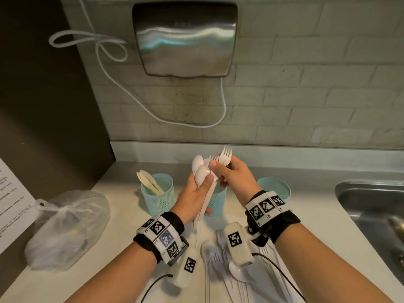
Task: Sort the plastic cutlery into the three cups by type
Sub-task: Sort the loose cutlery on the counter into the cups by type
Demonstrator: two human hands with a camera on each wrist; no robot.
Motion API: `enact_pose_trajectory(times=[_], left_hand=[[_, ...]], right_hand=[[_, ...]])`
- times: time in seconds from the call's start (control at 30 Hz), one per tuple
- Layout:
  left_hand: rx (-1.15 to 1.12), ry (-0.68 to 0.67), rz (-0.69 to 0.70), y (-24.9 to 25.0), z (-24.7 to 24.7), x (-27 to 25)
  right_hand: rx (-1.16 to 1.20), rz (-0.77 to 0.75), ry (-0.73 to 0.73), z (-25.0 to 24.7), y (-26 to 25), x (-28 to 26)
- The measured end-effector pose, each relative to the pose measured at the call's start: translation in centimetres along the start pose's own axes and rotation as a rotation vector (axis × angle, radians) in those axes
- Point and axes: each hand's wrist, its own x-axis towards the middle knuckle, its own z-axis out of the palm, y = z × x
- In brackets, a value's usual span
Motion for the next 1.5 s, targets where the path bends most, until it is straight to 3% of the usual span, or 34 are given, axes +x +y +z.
enact_pose_trajectory(times=[0.13,0.27,0.33,0.57,0.63,0.73,0.77,0.87,0.9,1.03,1.13,1.23,1.3,1.4,1.5], left_hand=[[-0.114,0.134,-0.017,0.0,-0.6,1.2],[-0.075,0.244,0.025,-0.7,-1.7,2.2],[-0.062,0.258,0.048,-0.9,-1.9,2.3],[-0.114,0.191,0.058,-0.7,-1.3,2.2],[-0.124,0.173,0.059,-0.4,-1.0,2.0],[-0.169,0.146,0.058,0.4,-0.7,1.9],[-0.193,0.129,0.055,0.8,-0.5,1.8],[-0.276,0.051,0.041,2.0,1.0,1.6],[-0.301,0.025,0.021,2.5,1.7,1.4],[-0.364,-0.11,-0.059,3.5,4.6,1.4],[-0.248,-0.21,-0.026,3.5,6.2,1.8],[-0.034,-0.142,0.041,2.3,8.1,2.9],[0.245,-0.11,0.093,0.9,9.2,3.9],[0.532,-0.19,0.088,-0.8,10.7,4.8],[0.6,-0.165,0.073,-1.7,11.6,5.6]], right_hand=[[-0.08,-0.039,0.033,-0.9,-0.7,1.5],[-0.165,-0.234,0.199,-1.7,-2.1,3.1],[-0.216,-0.281,0.205,-1.4,-1.9,3.4],[-0.684,-0.104,0.048,-0.2,3.4,3.4],[-0.656,-0.066,0.046,-0.2,3.3,3.0],[-0.601,-0.161,0.117,-0.5,2.0,1.9],[-0.574,-0.167,0.068,-0.8,1.5,1.3],[-0.459,-0.03,-0.254,-1.2,0.4,-0.7],[-0.448,-0.03,-0.273,-1.3,0.6,-1.1],[-0.482,-0.119,-0.115,-3.1,1.6,-2.0],[-0.457,-0.126,-0.023,-5.6,1.2,-2.1],[-0.471,-0.205,0.208,-8.8,0.9,-1.3],[-0.565,-0.174,0.318,-10.8,1.3,-0.6],[-0.771,-0.065,0.323,-12.7,2.6,-0.2],[-0.973,0.047,0.226,-13.3,3.8,-0.3]])
